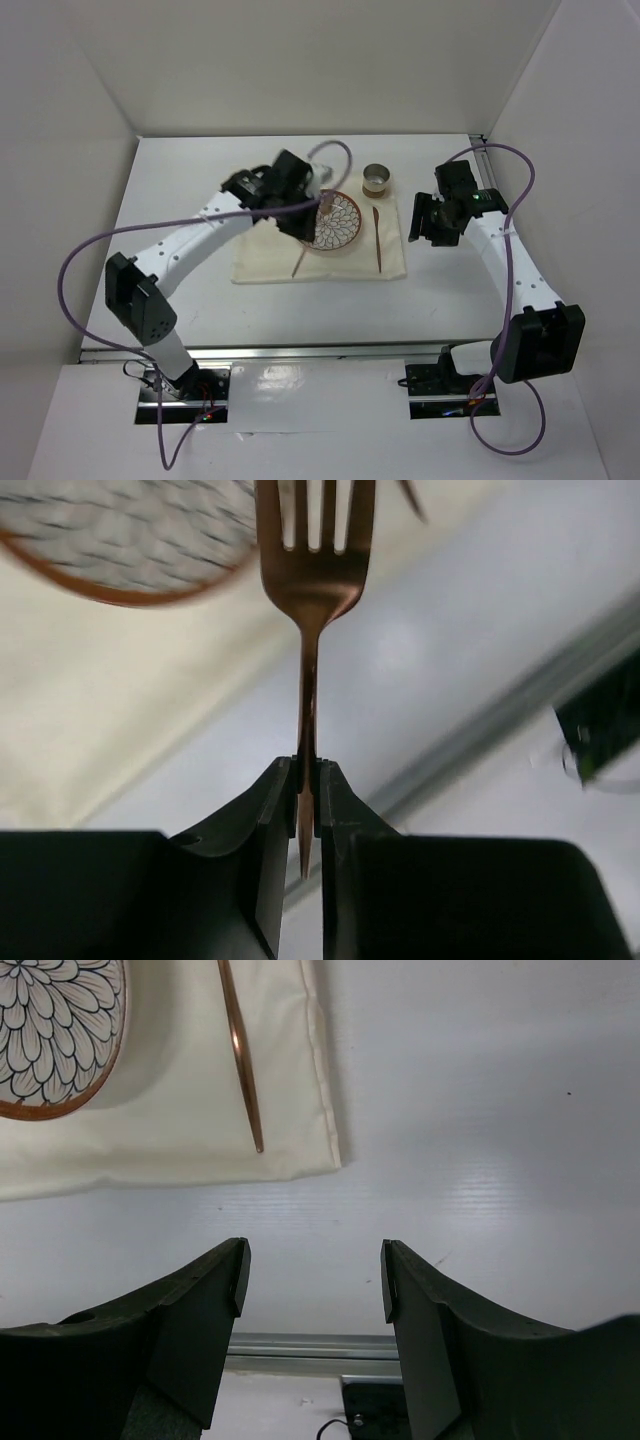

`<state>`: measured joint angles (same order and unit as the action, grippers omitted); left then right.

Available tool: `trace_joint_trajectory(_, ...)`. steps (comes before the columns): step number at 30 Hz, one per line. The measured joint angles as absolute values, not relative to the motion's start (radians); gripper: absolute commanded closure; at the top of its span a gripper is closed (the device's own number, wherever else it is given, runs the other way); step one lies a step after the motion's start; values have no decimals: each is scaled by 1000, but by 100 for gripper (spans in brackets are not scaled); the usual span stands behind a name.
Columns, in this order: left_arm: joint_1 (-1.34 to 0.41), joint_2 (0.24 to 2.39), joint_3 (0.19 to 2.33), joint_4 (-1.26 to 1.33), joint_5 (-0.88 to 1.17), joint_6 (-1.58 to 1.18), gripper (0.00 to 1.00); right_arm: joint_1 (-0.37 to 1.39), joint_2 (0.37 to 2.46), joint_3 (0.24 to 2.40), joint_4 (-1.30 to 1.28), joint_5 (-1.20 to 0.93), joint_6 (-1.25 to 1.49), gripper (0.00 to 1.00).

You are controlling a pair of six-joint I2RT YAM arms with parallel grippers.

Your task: Set the dinner table for one person

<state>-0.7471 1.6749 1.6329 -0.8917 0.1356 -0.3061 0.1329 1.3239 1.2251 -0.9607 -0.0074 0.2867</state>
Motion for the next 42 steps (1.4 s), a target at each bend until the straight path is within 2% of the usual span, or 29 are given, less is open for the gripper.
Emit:
trace_joint_trajectory(4,-496,1715,1699,-884,90,-381,100,133,1318,1225,-961,-23,287,33)
trace_joint_trajectory(7,-403,1810,1743,-894,47,-419,100,133,1314,1225,-960,-38,291,33)
trace_joint_trajectory(16,-344,2104,1780,-888,30,-449,100,133,1311,1227,-959,-49,298,33)
trace_joint_trajectory(30,-294,2204,1781,-832,30,-477,98,138,1312,1227,-958,-49,306,33)
trace_joint_trajectory(31,-294,2211,1781,-832,28,-478,88,138,1312,1227,-958,-48,306,31)
trace_joint_trajectory(32,-296,2219,1781,-832,23,-479,68,138,1312,1227,-958,-45,307,29)
trace_joint_trajectory(35,-305,2223,1789,-834,2,-477,43,138,1313,1229,-960,-41,311,21)
trace_joint_trajectory(36,-308,2223,1790,-834,-7,-476,27,138,1315,1230,-960,-41,312,18)
trace_joint_trajectory(40,-326,2220,1821,-862,-43,-476,13,139,1321,1245,-962,-41,321,9)
trace_joint_trajectory(42,-333,2211,1857,-889,-60,-472,13,139,1323,1256,-961,-39,327,6)
